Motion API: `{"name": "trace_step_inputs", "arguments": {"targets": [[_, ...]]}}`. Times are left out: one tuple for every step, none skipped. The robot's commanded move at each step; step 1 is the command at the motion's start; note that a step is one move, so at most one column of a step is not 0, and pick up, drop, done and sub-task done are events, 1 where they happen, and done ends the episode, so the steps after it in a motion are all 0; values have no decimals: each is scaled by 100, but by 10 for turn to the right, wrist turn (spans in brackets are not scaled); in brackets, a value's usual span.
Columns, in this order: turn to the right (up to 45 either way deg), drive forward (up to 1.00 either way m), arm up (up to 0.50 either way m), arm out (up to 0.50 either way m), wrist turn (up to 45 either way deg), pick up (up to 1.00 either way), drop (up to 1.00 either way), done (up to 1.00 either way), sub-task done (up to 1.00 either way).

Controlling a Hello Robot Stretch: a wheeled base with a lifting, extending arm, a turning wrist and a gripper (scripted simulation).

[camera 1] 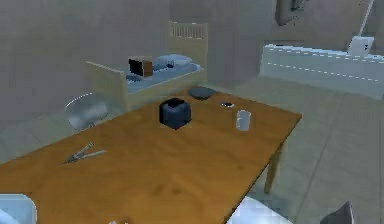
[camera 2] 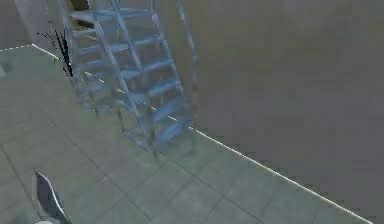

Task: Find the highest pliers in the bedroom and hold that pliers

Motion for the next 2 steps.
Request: {"name": "trace_step_inputs", "arguments": {"targets": [[-450,0,0,0,0,0,0,0,0],[-450,0,0,0,0,0,0,0,0]]}}
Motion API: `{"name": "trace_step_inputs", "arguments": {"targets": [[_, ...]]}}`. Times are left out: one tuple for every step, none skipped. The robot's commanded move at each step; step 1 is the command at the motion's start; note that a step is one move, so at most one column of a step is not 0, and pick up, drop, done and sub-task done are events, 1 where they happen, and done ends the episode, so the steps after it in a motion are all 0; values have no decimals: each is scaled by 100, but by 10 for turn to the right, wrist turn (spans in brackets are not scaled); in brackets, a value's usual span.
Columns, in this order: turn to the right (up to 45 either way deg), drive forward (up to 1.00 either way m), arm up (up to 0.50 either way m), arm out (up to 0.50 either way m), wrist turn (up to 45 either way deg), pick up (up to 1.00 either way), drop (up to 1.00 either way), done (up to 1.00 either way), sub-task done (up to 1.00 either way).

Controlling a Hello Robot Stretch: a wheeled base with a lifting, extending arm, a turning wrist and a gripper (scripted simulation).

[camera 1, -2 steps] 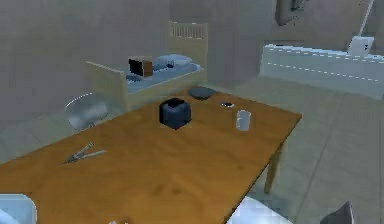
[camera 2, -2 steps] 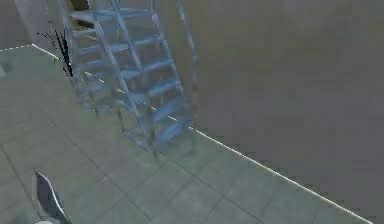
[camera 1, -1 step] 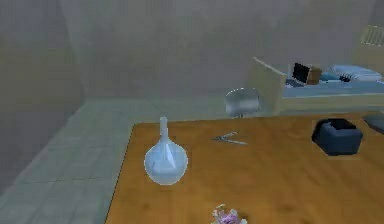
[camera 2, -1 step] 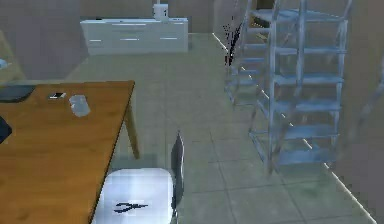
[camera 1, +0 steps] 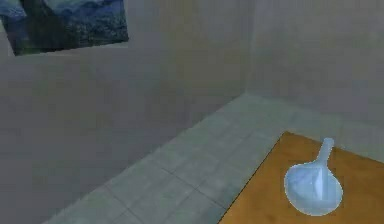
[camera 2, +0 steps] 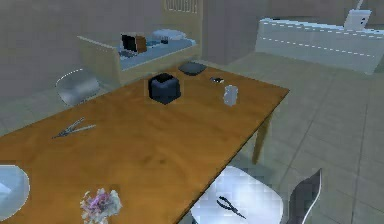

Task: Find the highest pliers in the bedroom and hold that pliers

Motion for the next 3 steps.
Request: {"name": "trace_step_inputs", "arguments": {"targets": [[-240,0,0,0,0,0,0,0,0],[-30,0,0,0,0,0,0,0,0],[-210,0,0,0,0,0,0,0,0]]}}
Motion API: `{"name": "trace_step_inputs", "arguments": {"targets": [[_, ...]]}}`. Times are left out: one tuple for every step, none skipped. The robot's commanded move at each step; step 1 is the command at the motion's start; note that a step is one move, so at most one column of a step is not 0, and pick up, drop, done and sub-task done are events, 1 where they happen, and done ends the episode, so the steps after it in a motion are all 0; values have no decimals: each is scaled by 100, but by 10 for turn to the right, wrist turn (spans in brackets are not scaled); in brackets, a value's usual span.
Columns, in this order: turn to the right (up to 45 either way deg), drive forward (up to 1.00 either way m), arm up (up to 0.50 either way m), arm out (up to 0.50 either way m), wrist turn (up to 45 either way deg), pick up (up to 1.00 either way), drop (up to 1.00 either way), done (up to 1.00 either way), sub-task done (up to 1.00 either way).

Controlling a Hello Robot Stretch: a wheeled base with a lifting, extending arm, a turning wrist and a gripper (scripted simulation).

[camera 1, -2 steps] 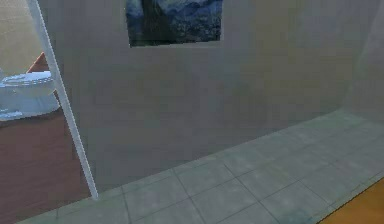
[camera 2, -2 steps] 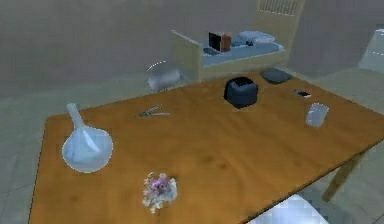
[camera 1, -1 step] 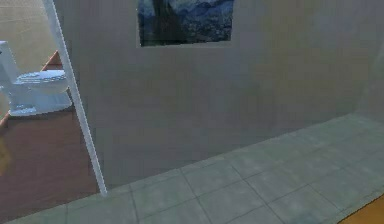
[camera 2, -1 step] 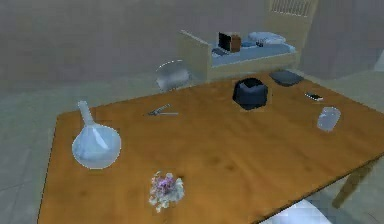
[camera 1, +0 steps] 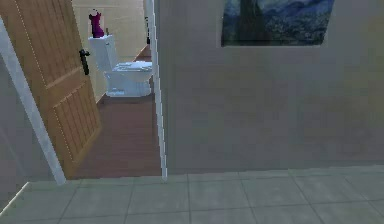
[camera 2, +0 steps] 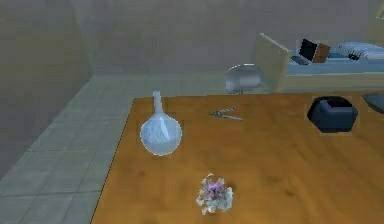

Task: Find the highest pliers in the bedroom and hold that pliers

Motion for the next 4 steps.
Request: {"name": "trace_step_inputs", "arguments": {"targets": [[0,30,0,0,0,0,0,0,0],[330,0,0,0,0,0,0,0,0],[0,20,0,0,0,0,0,0,0],[450,0,0,0,0,0,0,0,0]]}}
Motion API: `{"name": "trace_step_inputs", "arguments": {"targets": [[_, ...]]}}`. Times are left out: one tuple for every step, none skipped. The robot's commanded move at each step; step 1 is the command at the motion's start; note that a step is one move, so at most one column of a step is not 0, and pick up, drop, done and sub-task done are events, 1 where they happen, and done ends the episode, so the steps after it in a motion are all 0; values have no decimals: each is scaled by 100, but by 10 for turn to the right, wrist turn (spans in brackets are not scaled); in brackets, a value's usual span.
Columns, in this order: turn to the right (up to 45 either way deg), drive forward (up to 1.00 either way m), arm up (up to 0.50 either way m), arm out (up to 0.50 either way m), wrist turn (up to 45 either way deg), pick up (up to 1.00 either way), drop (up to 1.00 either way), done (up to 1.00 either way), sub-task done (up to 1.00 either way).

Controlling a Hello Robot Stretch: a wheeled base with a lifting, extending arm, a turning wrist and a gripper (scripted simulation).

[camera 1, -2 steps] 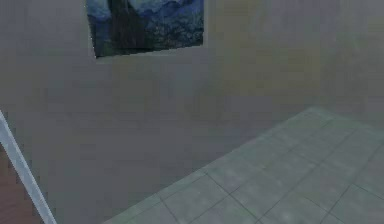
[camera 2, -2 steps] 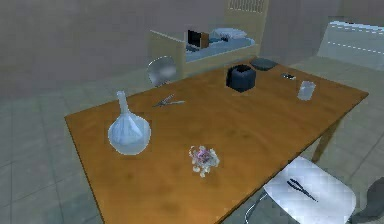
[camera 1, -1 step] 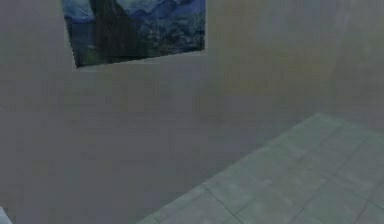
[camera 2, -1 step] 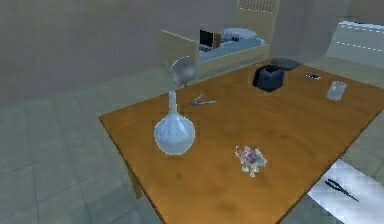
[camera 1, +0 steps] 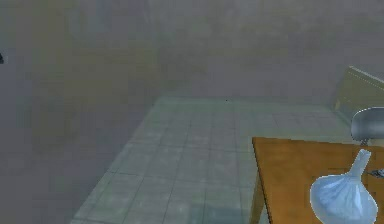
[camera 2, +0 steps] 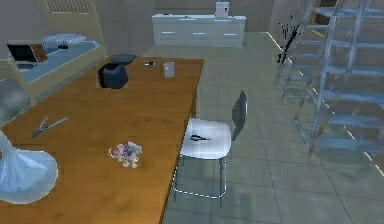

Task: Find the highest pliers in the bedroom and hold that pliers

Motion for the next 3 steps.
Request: {"name": "trace_step_inputs", "arguments": {"targets": [[60,0,0,0,0,0,0,0,0],[0,100,0,0,0,0,0,0,0],[60,0,0,0,0,0,0,0,0]]}}
